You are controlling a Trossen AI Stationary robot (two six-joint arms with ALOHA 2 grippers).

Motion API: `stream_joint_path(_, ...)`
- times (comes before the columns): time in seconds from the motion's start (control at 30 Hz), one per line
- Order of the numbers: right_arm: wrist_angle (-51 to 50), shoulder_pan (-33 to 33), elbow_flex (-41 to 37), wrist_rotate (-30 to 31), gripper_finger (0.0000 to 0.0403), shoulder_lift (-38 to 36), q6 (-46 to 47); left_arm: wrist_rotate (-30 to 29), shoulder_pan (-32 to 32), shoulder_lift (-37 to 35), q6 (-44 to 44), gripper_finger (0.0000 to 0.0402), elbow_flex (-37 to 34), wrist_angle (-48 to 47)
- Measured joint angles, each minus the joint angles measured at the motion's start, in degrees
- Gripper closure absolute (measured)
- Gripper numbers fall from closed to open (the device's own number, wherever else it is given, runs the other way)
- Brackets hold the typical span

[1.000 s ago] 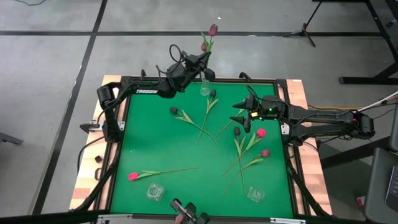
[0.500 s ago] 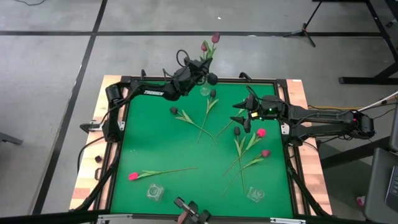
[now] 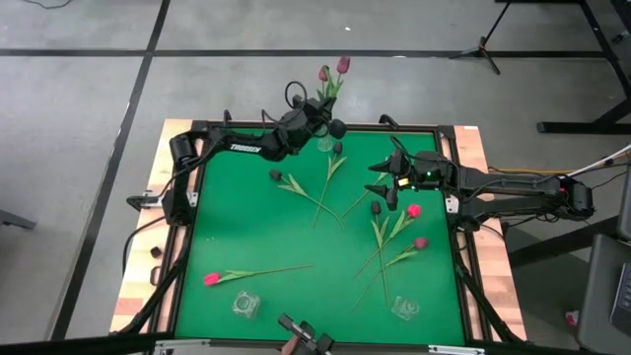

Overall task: Sort flowers into vase by color
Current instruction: Put the top dark red tulip into the top transparent vase

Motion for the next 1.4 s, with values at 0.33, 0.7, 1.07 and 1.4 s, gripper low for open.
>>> stream_joint_path(0.33,0.14,-0.01,0.0,-0.02,0.01,0.0,0.0,-1.37,0.02,0.99,-0.98,0.0395,-0.43,0.07)
stream_joint_path(0.7,0.18,-0.01,0.0,0.0,0.01,0.0,0.0,-2.54,0.2,1.02,-4.77,0.0395,-3.45,0.87)
stream_joint_path(1.07,0.22,0.01,0.0,-0.02,0.01,0.0,0.0,-2.58,0.15,1.03,-5.31,0.0395,-3.48,0.76)
stream_joint_path(1.4,0.45,0.0,0.0,-0.02,0.01,0.01,0.02,-2.59,0.31,1.03,-5.22,0.0358,-3.5,-0.76)
